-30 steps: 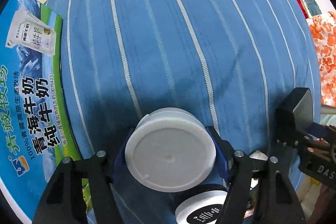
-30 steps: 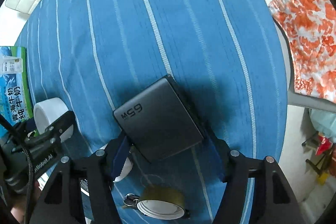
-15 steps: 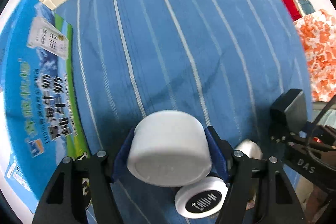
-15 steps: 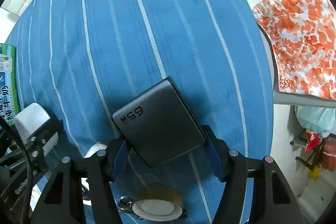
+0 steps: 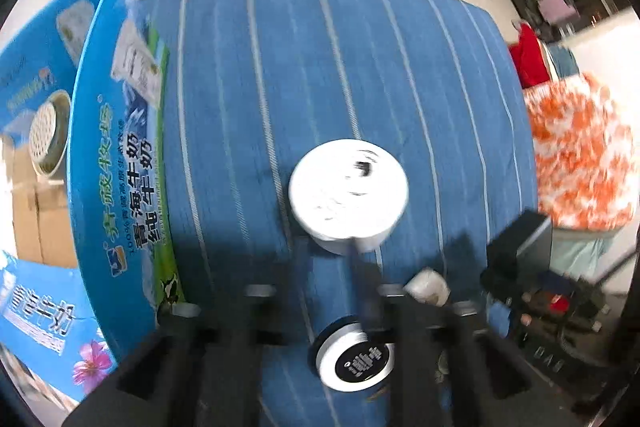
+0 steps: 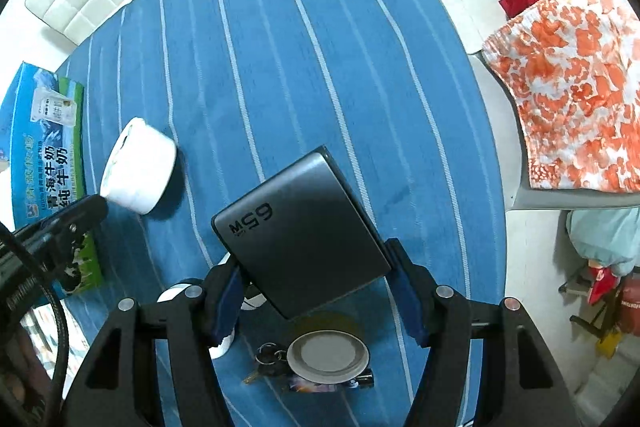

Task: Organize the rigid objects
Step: 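Carry the cream jar and charger into the blue box with both tools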

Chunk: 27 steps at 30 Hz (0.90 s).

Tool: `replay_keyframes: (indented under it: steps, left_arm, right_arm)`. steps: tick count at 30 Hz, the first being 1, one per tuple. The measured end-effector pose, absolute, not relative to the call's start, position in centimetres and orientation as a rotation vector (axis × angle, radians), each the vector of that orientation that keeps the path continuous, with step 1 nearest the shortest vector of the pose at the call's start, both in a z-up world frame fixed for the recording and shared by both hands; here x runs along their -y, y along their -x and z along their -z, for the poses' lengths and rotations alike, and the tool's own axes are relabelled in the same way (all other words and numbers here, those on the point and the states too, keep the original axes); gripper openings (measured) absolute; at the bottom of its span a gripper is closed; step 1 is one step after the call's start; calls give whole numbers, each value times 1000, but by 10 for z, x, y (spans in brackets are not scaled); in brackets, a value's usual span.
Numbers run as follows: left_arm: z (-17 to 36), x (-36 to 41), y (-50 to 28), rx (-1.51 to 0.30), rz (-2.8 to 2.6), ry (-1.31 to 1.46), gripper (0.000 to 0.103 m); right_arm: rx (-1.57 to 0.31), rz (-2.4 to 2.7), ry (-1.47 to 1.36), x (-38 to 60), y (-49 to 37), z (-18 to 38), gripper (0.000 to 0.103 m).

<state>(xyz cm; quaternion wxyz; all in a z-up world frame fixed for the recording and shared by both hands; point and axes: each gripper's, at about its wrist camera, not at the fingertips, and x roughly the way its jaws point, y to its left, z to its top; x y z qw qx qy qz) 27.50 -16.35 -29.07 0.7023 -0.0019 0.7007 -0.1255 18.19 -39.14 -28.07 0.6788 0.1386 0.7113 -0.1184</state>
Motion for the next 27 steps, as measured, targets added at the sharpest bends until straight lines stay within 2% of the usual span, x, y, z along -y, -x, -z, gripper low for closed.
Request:
replay_keyframes:
  steps: [1, 2, 3, 13, 14, 16, 17, 23, 27]
  left_arm:
    - [292, 161, -280, -1558, 282, 29, 62]
    - [293, 162, -283, -1555, 287, 45, 76]
    - [296, 164, -286, -1557, 289, 51, 77]
    - [346, 225, -289, -1702, 329, -167, 82]
    - [350, 227, -288, -1703, 328, -172, 81]
    - [351, 228, -285, -1659, 292, -222, 67]
    - [349, 231, -283, -1634, 299, -243, 66]
    - [343, 240, -276, -1616, 300, -255, 66]
    - [315, 216, -263, -1579, 320, -192, 66]
  right_arm:
    - [-1600, 262, -313, 391, -182, 281, 67]
    - [-1602, 259, -326, 394, -182, 283, 67]
    - [-1605, 258, -335, 400, -184, 288, 67]
    - [-1659, 274, -341, 413, -194, 319, 67]
    - [-1667, 277, -333, 413, -194, 322, 67]
    - [-1679, 282, -331, 415, -194, 328, 67]
    - [-1686, 283, -334, 415, -194, 330, 67]
    - [-1694, 298, -330, 415, -186, 333, 67]
    - [-1669, 293, -341, 415, -180, 321, 67]
